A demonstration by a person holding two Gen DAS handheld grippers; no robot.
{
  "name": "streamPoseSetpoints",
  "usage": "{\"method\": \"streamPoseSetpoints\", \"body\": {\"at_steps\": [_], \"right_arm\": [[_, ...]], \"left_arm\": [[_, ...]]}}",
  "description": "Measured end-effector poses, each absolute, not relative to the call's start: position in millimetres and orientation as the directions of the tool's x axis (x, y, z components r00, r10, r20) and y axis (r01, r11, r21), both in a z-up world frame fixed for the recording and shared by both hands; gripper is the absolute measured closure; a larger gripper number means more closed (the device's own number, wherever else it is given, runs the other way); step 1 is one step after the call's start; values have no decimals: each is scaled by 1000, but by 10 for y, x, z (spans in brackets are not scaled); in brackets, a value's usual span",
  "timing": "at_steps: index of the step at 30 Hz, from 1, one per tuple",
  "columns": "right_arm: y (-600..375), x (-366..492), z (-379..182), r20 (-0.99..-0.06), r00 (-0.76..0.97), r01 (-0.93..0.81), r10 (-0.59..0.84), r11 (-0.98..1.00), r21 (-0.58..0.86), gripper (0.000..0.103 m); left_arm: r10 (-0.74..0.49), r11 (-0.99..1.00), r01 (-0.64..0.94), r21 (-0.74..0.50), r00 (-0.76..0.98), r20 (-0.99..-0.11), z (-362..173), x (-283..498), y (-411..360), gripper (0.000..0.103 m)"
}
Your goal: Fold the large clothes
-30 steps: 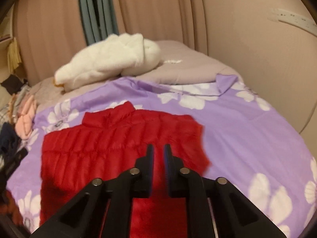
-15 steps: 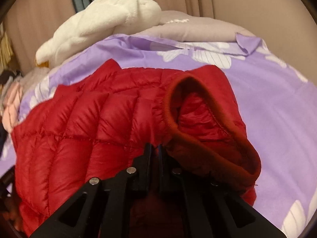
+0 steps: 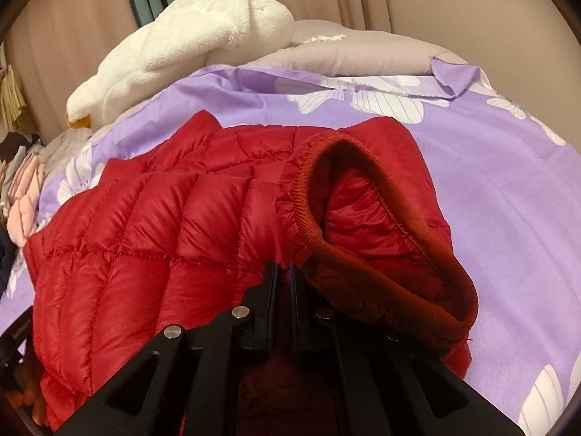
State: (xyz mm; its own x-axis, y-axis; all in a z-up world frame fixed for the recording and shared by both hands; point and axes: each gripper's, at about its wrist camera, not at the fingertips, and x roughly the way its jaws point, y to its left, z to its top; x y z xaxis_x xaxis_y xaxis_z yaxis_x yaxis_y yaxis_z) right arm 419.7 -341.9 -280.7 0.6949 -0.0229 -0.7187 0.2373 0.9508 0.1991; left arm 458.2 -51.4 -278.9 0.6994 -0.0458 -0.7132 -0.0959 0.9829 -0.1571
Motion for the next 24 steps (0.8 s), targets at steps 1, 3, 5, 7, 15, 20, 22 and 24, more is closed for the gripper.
{"method": "streamPoseSetpoints", "body": {"at_steps": [1, 3, 5, 7, 15, 20, 22, 24], "right_arm": [[-3420, 4196, -2805, -719, 695, 238, -24, 951, 198, 103], [-3416, 4195, -2811, -719, 695, 238, -25, 951, 196, 103], [-3421, 4193, -2808, -719, 695, 238, -24, 951, 198, 103], [-3426, 4196, -2810, -718, 696, 238, -21, 950, 202, 103], [-3477, 4183, -2817, -704, 710, 230, 13, 941, 249, 103], [-3546, 4167, -2840, -689, 723, 224, 54, 925, 307, 103], [-3530, 4167, -2837, -690, 722, 225, 47, 928, 299, 103], [-3504, 4156, -2828, -692, 721, 227, 35, 931, 284, 103]], "left_arm": [[-45, 983, -96, -157, 699, -713, -2790, 4581, -513, 74], [-47, 983, -96, -159, 699, -713, -2790, 4582, -511, 74], [-47, 983, -96, -159, 699, -713, -2792, 4583, -507, 74], [-48, 982, -96, -160, 699, -713, -2792, 4583, -506, 74], [-61, 979, -97, -180, 701, -710, -2793, 4574, -466, 72], [-78, 973, -101, -207, 702, -708, -2804, 4571, -418, 70], [-76, 973, -103, -207, 703, -707, -2798, 4562, -422, 69], [-78, 971, -108, -215, 706, -704, -2790, 4531, -403, 66]]}}
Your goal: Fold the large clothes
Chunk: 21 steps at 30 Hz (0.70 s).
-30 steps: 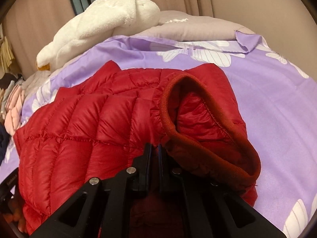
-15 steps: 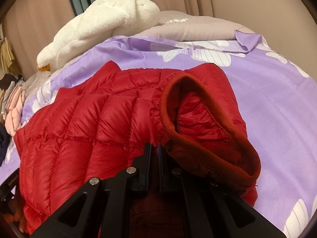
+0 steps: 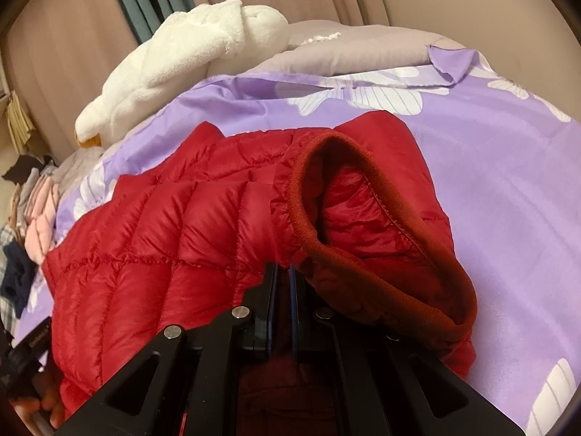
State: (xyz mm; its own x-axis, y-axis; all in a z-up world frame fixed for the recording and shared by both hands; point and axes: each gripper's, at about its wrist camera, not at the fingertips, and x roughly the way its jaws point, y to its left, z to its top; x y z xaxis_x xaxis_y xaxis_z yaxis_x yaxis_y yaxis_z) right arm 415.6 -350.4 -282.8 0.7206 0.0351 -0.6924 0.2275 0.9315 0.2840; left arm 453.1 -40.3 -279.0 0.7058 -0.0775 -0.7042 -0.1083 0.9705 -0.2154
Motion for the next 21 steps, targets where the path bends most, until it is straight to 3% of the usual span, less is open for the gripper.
{"method": "streamPoseSetpoints", "body": {"at_steps": [4, 8, 11, 12, 13, 15, 17, 21], "right_arm": [[-3479, 4128, -2804, -702, 712, 238, 14, 936, 261, 103], [-3250, 3946, -2576, -768, 630, 215, -120, 976, 24, 100], [-3192, 3513, -2405, -750, 649, 151, -127, 988, -36, 96], [-3236, 3286, -2356, -737, 663, 157, -133, 987, -37, 83], [-3295, 3120, -2336, -734, 663, 183, -145, 983, -30, 59], [-3498, 2720, -2315, -728, 668, 258, -153, 966, 33, 29], [-3689, 2399, -2309, -724, 678, 311, -127, 942, 125, 26], [-4007, 1852, -2422, -746, 665, 406, -41, 858, 315, 26]], "left_arm": [[-30, 963, -169, -208, 703, -711, -2748, 4410, -314, 49], [-31, 969, -166, -184, 655, -755, -2518, 4128, -92, 44], [-49, 960, -158, -233, 720, -692, -2216, 3592, 326, 31], [-20, 957, -181, -225, 735, -678, -2160, 3464, 419, 23], [18, 952, -214, -218, 752, -659, -2098, 3291, 567, 20], [42, 950, -236, -206, 747, -663, -2073, 2990, 845, 17], [13, 945, -240, -222, 707, -707, -2153, 2790, 1018, 17], [-117, 895, -258, -364, 652, -749, -2401, 2322, 1213, 17]]}}
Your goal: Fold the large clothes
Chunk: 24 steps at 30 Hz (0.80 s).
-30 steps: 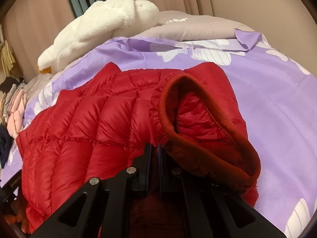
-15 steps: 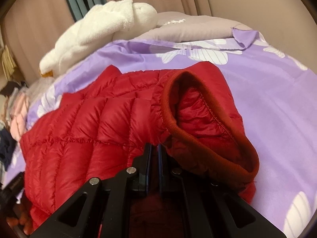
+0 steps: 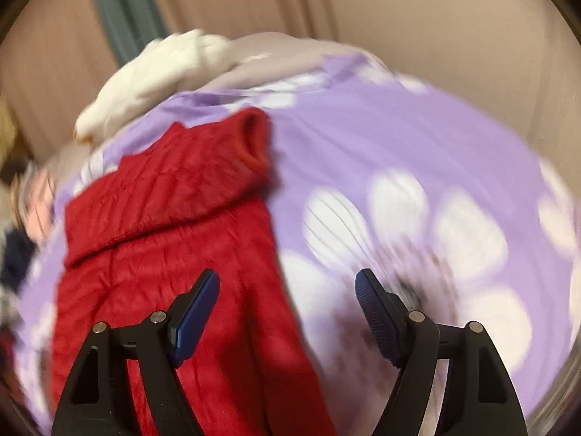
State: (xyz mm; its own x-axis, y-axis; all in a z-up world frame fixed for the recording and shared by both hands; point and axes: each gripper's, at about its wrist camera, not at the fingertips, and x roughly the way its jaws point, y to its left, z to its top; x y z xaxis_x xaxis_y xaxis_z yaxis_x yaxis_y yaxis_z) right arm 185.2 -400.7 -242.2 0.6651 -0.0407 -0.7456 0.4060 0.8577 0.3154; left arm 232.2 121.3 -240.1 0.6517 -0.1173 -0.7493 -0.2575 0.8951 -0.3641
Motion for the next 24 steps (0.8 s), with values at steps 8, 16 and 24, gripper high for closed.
{"method": "streamPoseSetpoints", "body": {"at_steps": [8, 16, 24], "right_arm": [[-3678, 1273, -2762, -720, 680, 397, 138, 756, 520, 26], [-3265, 1288, -2792, -600, 710, 302, 369, 610, 733, 19], [-3154, 1747, -2948, -549, 750, 269, 370, 586, 764, 27]], "left_arm": [[-411, 820, -97, -564, 588, -697, -2695, 1605, 594, 17], [-729, 497, -61, -865, 512, -455, -2831, 1616, 93, 14], [-710, 499, -120, -858, 511, -485, -2956, 2055, -160, 48]]}}
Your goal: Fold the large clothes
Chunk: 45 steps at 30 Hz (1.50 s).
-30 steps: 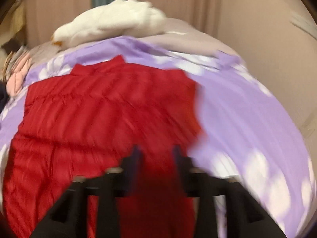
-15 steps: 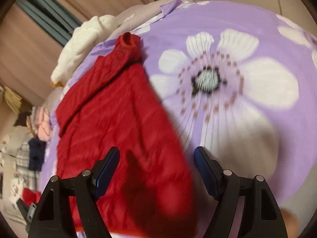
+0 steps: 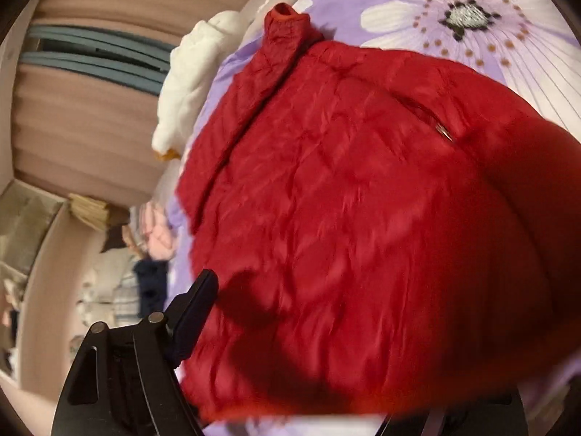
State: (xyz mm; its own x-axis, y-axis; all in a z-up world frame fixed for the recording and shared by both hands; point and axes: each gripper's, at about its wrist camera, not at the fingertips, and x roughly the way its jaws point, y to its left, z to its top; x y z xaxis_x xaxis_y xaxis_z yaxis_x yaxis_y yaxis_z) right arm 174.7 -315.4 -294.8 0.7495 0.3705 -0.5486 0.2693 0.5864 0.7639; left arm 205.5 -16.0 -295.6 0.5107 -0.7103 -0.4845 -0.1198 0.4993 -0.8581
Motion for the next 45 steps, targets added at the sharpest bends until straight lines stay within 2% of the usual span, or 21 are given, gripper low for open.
{"method": "streamPoseSetpoints", "body": {"at_steps": [1, 2, 4, 7, 14, 16, 18, 23, 32, 36, 38, 42, 45], "right_arm": [[-3119, 1765, -2929, -576, 749, 278, 327, 635, 721, 39], [-3070, 1794, -2927, -615, 737, 287, 279, 695, 659, 45], [-2943, 1820, -2930, -663, 730, 294, 162, 802, 520, 70], [-2948, 1850, -2954, -660, 740, 282, 129, 832, 478, 78], [-2937, 1746, -2911, -679, 727, 282, 97, 860, 425, 84], [-2969, 1712, -2770, -679, 722, 290, 135, 831, 474, 88], [-2965, 1605, -2575, -630, 765, 251, 138, 836, 488, 89], [-2860, 1386, -2039, -528, 840, 163, 123, 872, 462, 90], [-2644, 908, -1292, -364, 923, 42, 121, 912, 409, 90], [-2662, 766, -1127, -308, 943, 9, 126, 915, 403, 90], [-2638, 801, -1147, -313, 944, 25, 103, 924, 382, 90], [-2637, 914, -1258, -365, 926, 53, 97, 923, 381, 90], [-2633, 960, -1288, -378, 921, 59, 91, 928, 368, 90]], "left_arm": [[-682, 538, -129, -833, 514, -520, -2966, 2114, -177, 56], [-639, 592, -131, -795, 524, -562, -2989, 2137, -211, 69], [-592, 652, -84, -754, 564, -575, -3008, 2117, -276, 77], [-532, 724, -43, -688, 601, -597, -2959, 2084, -399, 81], [-305, 909, -7, -417, 673, -674, -2791, 2000, -732, 85], [-267, 928, -10, -372, 680, -683, -2665, 1964, -700, 87], [-255, 931, -5, -366, 708, -658, -2517, 1868, -602, 88], [-241, 947, 81, -310, 819, -521, -1964, 1561, -483, 88], [-219, 959, 123, -254, 894, -391, -1292, 1020, -282, 88], [-224, 961, 152, -232, 919, -326, -1128, 771, -265, 87], [-226, 959, 153, -238, 919, -322, -1129, 777, -269, 86], [-206, 965, 121, -231, 896, -393, -1213, 880, -312, 86], [-208, 964, 118, -237, 892, -401, -1230, 914, -305, 85]]}}
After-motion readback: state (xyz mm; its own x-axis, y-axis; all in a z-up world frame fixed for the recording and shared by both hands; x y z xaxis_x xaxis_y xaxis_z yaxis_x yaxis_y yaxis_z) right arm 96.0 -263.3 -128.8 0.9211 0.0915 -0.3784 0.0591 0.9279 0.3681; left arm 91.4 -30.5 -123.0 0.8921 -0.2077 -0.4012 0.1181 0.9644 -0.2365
